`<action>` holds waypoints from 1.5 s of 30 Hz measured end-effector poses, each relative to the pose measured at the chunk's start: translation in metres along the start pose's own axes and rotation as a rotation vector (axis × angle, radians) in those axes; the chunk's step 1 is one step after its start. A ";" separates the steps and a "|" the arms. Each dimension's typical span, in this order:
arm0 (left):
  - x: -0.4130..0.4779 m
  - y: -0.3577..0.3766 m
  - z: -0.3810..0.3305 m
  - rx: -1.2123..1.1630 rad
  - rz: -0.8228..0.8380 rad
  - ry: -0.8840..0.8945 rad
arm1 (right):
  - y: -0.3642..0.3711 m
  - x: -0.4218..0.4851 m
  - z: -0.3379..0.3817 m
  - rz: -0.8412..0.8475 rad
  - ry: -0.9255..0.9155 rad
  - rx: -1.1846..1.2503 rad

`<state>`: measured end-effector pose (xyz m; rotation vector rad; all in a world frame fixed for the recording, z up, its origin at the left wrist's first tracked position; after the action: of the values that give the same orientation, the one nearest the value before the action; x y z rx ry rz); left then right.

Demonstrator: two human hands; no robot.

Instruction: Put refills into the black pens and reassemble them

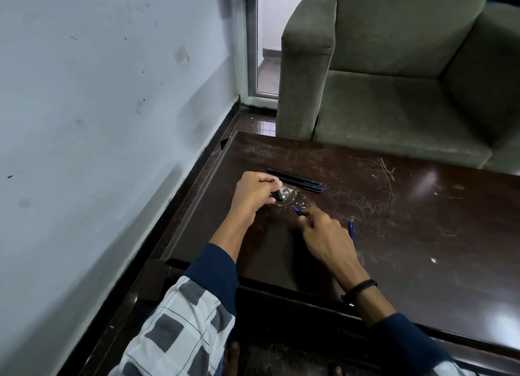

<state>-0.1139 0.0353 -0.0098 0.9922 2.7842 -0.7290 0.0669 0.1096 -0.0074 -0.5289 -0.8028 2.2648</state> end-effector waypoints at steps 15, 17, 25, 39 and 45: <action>-0.011 0.032 -0.006 0.864 0.199 0.179 | -0.020 0.013 -0.021 -0.153 0.319 1.104; -0.011 0.029 -0.010 0.813 0.156 0.205 | -0.024 0.012 -0.021 -0.170 0.295 1.142; -0.031 0.041 -0.027 0.133 0.467 0.222 | -0.037 0.014 -0.018 -0.275 0.243 1.402; -0.019 0.021 -0.025 -0.578 0.307 0.083 | -0.034 0.014 -0.014 -0.196 0.159 1.256; -0.023 0.034 -0.027 -0.587 0.423 0.081 | -0.032 0.015 -0.013 -0.192 0.107 1.166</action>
<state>-0.0734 0.0576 0.0054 1.4025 2.4587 0.1777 0.0779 0.1440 0.0026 -0.0008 0.5366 2.0668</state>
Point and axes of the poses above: each hand's wrist, its own x-axis towards the middle knuckle, its own y-axis out of the palm, z = x × y, the point moved 6 cm from there along x, towards the middle knuckle, and after that the axes turned 14 degrees about x, right-handed, at the moved point
